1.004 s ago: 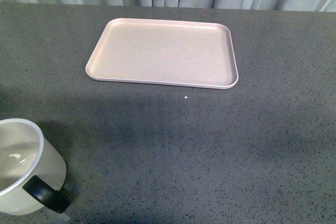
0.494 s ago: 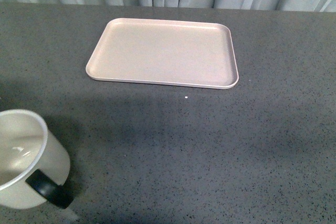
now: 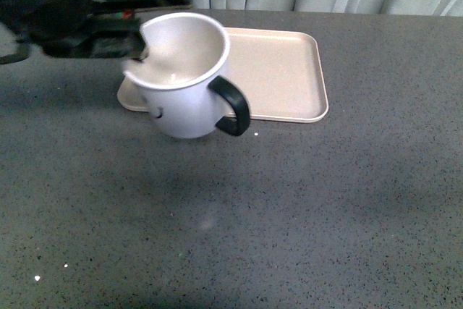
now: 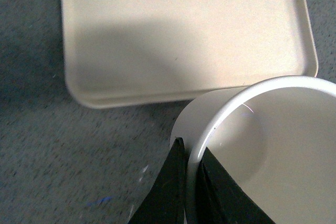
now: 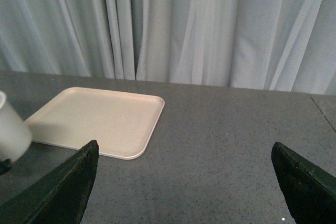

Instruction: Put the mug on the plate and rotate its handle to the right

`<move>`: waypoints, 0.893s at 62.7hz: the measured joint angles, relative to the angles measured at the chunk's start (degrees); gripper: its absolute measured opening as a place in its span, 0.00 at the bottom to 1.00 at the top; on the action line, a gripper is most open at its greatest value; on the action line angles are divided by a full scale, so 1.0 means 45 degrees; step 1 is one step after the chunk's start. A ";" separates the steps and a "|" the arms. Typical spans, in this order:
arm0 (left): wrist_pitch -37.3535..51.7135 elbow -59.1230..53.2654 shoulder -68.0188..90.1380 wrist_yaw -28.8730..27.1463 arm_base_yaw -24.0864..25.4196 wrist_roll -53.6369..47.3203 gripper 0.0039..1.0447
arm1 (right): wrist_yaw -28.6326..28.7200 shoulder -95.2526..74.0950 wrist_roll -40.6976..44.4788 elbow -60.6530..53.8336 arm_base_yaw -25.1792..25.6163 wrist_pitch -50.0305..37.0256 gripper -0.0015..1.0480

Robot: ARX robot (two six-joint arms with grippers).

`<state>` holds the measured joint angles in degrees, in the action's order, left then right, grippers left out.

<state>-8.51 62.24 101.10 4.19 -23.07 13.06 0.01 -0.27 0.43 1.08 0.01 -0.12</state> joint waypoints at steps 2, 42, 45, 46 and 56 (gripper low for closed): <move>-0.0141 0.0578 0.0452 -0.0005 -0.0151 0.0034 0.02 | 0.0000 0.0000 0.0000 0.0000 0.0000 0.0000 0.91; -0.2259 0.7344 0.5688 -0.0214 -0.0418 -0.0476 0.02 | 0.0000 0.0000 0.0000 0.0000 0.0000 0.0000 0.91; -0.2283 0.7495 0.5799 -0.0209 -0.0408 -0.0559 0.02 | 0.0000 0.0000 0.0000 0.0000 0.0000 0.0000 0.91; -0.2283 0.7529 0.5829 -0.0194 -0.0403 -0.0578 0.02 | 0.0000 0.0000 0.0000 0.0000 0.0000 0.0000 0.91; -0.2574 0.7868 0.6207 -0.0160 -0.0355 -0.0981 0.02 | 0.0000 0.0000 0.0000 0.0000 0.0000 0.0000 0.91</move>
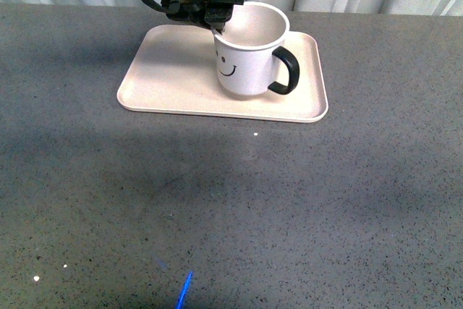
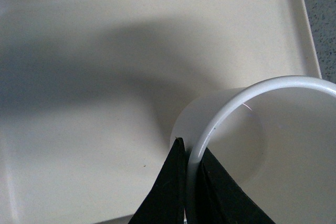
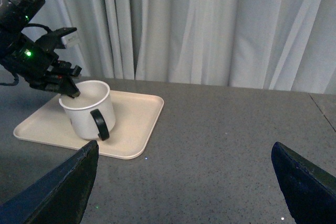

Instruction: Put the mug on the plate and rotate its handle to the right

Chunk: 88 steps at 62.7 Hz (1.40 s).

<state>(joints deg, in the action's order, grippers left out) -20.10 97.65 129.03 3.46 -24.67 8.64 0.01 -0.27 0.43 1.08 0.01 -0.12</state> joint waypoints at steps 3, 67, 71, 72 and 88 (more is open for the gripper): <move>-0.0141 0.0083 0.0146 0.0034 0.0019 -0.0199 0.02 | 0.0000 0.0000 0.0000 0.0000 0.0000 0.0000 0.91; 1.4984 -1.3911 -1.0938 -0.3211 0.3041 -0.1724 0.48 | -0.0039 0.0000 -0.0005 0.0000 0.0000 0.0005 0.91; 1.5295 -1.5557 -1.2313 -0.3011 0.3492 -0.1729 0.36 | -0.0024 0.0000 0.0000 0.0000 0.0000 0.0005 0.91; 1.5314 -1.5737 -1.2434 -0.2997 0.3521 -0.1729 0.34 | -0.0005 0.0000 0.0000 0.0000 0.0000 0.0005 0.91; 1.5266 -1.9050 -1.5232 -0.1851 0.4303 -0.1792 0.01 | -0.0005 0.0000 -0.0005 0.0000 0.0000 0.0005 0.91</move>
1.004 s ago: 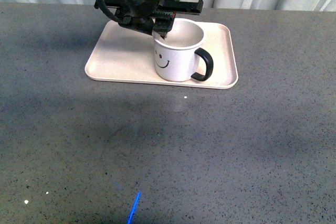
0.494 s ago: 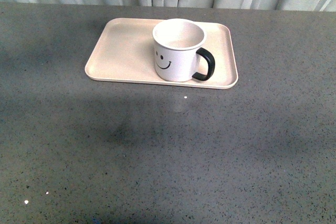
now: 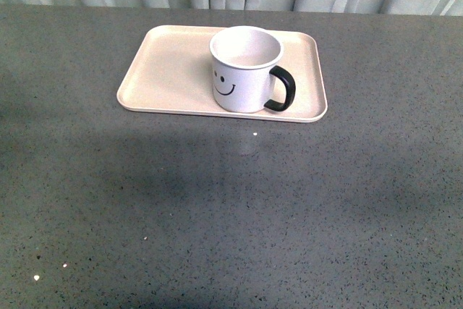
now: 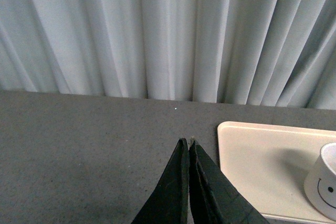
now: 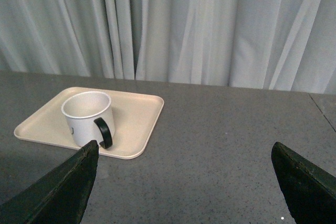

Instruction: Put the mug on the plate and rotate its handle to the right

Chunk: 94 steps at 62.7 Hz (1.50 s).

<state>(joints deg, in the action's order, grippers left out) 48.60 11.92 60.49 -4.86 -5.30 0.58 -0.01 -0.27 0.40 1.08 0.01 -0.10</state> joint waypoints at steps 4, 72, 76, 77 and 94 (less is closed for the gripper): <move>-0.0199 -0.0389 -0.0510 0.0092 0.0151 0.0000 0.01 | 0.0005 0.0000 0.0005 0.0000 0.0000 0.0000 0.91; -0.6290 -0.2482 -0.8952 0.1083 0.1137 -0.0024 0.01 | 0.0005 0.0000 0.0005 0.0000 0.0000 0.0000 0.91; -0.6659 -0.2482 -0.9306 0.1083 0.1137 -0.0024 0.01 | 0.0000 0.0000 0.0005 0.0000 0.0000 0.0000 0.91; -0.6703 -0.2482 -0.9355 0.1088 0.1137 -0.0024 0.01 | 0.0005 0.0000 0.0005 0.0000 0.0000 0.0000 0.91; -0.7873 -0.2482 -1.0530 0.1083 0.1137 -0.0024 0.01 | 0.0005 0.0000 0.0000 0.0000 0.0000 0.0000 0.91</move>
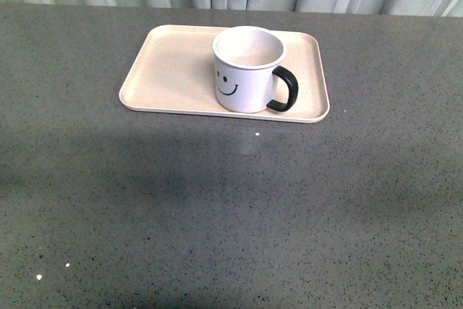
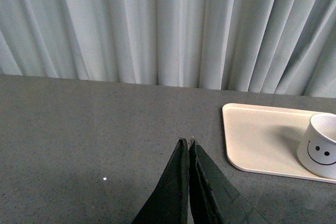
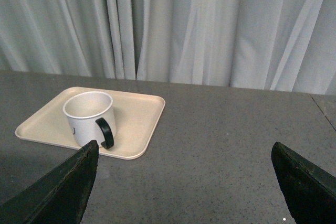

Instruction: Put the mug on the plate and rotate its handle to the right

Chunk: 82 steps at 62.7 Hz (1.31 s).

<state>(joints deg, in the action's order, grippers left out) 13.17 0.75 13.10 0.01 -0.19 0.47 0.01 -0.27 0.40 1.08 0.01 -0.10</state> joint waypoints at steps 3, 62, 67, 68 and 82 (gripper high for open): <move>-0.0165 0.0000 -0.0175 0.0000 0.0000 0.0000 0.01 | -0.0005 0.0000 0.0000 0.0000 0.0000 0.0000 0.91; -0.2929 0.0005 -0.2701 0.0005 0.0005 -0.0044 0.91 | 0.4527 -0.7805 -0.0957 0.3954 0.2215 0.3609 0.91; -0.2929 0.0005 -0.2705 -0.0005 0.0005 -0.0044 0.91 | 0.4697 -1.0943 -0.0957 0.5576 0.2205 0.2059 0.91; -0.2929 0.0005 -0.2701 -0.0005 0.0005 -0.0044 0.91 | 0.4702 -1.1302 -0.0957 0.5765 0.2166 0.1904 0.91; -0.2929 0.0005 -0.2705 0.0005 0.0005 -0.0044 0.91 | 0.3769 -1.8302 -0.0889 1.0001 0.0471 0.1044 0.91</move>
<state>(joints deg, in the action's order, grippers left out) -0.01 0.78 0.93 0.03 -0.16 0.27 16.97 -82.63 -3.60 46.09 2.13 4.60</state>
